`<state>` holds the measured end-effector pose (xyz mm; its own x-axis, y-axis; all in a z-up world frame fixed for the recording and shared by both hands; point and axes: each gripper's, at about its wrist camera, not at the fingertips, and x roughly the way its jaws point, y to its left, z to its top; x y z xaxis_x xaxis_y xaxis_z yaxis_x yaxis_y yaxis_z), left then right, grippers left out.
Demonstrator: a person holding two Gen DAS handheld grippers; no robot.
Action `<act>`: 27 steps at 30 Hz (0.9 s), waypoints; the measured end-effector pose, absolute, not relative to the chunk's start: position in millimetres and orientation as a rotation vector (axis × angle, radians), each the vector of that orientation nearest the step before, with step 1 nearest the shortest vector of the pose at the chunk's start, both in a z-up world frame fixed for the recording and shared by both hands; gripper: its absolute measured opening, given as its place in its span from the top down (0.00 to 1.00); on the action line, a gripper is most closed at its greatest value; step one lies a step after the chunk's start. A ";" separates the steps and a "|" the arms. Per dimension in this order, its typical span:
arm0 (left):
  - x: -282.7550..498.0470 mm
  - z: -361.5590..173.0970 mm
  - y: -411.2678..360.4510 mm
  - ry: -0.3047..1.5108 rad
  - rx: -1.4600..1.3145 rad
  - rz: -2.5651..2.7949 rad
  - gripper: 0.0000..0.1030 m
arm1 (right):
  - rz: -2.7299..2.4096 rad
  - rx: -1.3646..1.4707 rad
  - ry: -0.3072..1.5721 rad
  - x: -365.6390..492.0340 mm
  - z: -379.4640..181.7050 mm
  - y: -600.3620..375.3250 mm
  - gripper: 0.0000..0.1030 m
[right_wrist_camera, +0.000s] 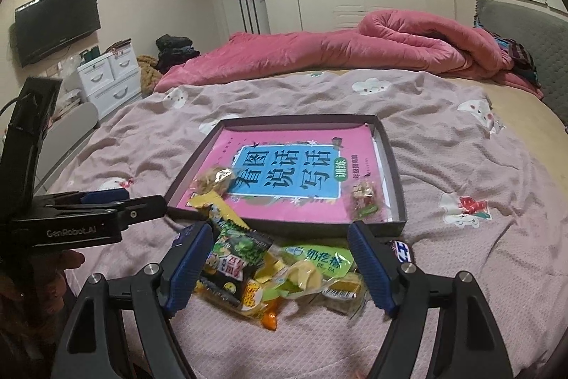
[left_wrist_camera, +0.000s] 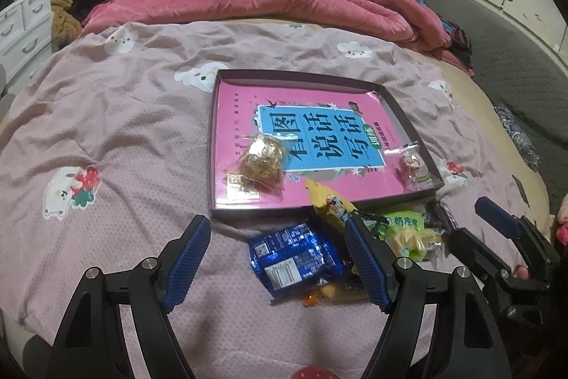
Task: Organize snacks
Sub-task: 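Move both open tools back to the snack pile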
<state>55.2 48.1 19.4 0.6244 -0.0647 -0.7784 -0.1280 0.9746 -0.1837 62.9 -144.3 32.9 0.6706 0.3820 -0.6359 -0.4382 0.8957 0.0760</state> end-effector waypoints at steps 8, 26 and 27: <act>50.9 19.4 43.2 0.915 -0.220 0.015 0.23 | 0.500 -0.101 0.732 54.9 27.9 -138.3 0.24; 46.2 9.7 54.2 0.954 -0.257 0.007 0.23 | 0.533 -0.077 0.847 60.3 -0.1 -120.9 0.24; 46.4 9.2 55.2 0.955 -0.262 0.006 0.23 | 0.531 -0.074 0.855 61.9 -2.9 -119.2 0.24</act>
<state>46.4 55.2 9.2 0.5798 -0.1101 -0.8073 -0.1207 0.9683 -0.2188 61.9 -119.2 -2.9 0.5351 0.4163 -0.7351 -0.4745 0.8680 0.1462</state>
